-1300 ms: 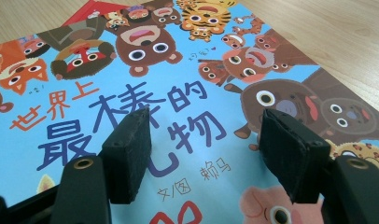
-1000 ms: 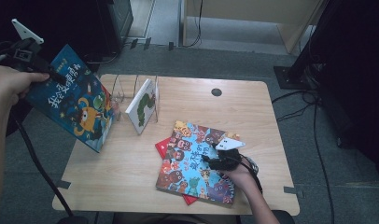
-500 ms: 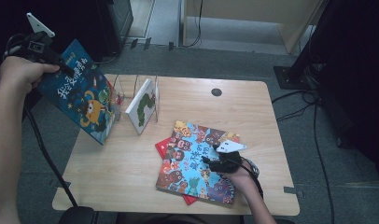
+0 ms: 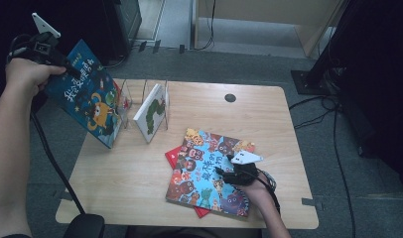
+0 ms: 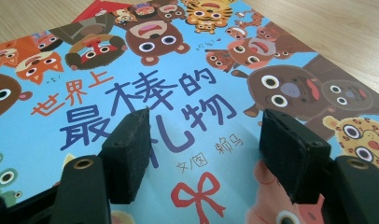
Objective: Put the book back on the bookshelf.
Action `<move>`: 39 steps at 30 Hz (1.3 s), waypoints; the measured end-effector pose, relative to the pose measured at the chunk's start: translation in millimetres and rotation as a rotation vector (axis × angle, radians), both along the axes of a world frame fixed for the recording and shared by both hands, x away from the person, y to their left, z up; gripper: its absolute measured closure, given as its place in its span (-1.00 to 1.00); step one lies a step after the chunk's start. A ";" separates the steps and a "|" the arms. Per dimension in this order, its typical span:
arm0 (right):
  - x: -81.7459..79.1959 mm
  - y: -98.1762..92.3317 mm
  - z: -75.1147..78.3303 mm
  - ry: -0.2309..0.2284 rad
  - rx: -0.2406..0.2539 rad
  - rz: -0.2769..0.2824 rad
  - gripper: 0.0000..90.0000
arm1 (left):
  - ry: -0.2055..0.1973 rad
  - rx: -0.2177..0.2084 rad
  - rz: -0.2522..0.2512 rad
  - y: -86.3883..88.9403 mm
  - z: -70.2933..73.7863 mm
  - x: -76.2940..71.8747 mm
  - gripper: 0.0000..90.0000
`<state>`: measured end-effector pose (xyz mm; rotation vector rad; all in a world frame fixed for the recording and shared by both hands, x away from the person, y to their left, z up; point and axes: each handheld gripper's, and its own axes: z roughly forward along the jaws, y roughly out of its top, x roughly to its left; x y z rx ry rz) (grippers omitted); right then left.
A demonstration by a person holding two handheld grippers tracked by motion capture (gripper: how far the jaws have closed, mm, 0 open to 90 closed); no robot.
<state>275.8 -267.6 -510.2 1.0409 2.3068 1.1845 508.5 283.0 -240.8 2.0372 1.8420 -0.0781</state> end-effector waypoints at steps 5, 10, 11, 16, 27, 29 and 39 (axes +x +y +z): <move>0.2 -0.5 0.0 0.005 0.002 0.004 -0.24 | 0.002 0.023 -0.014 -1.6 -5.8 0.9 0.84; 0.5 -0.8 0.0 0.003 0.001 0.009 -0.24 | -0.006 -0.002 0.002 3.3 -8.3 0.1 0.84; 0.6 -0.8 0.0 0.003 0.002 0.009 -0.24 | -0.010 -0.008 0.012 3.3 -8.9 -0.3 0.84; 0.7 -1.0 0.0 0.002 0.002 0.011 -0.24 | -0.029 -0.027 0.017 10.0 -5.5 -3.2 0.72; 0.8 -1.2 0.0 0.003 0.001 0.012 -0.24 | -0.095 -0.057 0.044 29.5 0.1 -12.9 0.51; 0.5 -1.2 0.0 0.004 0.002 0.011 -0.24 | -0.099 -0.055 0.046 31.9 2.2 -15.2 0.46; 1.0 -1.9 0.0 0.006 0.002 0.018 -0.24 | -0.101 -0.019 0.032 38.8 14.8 -28.2 0.23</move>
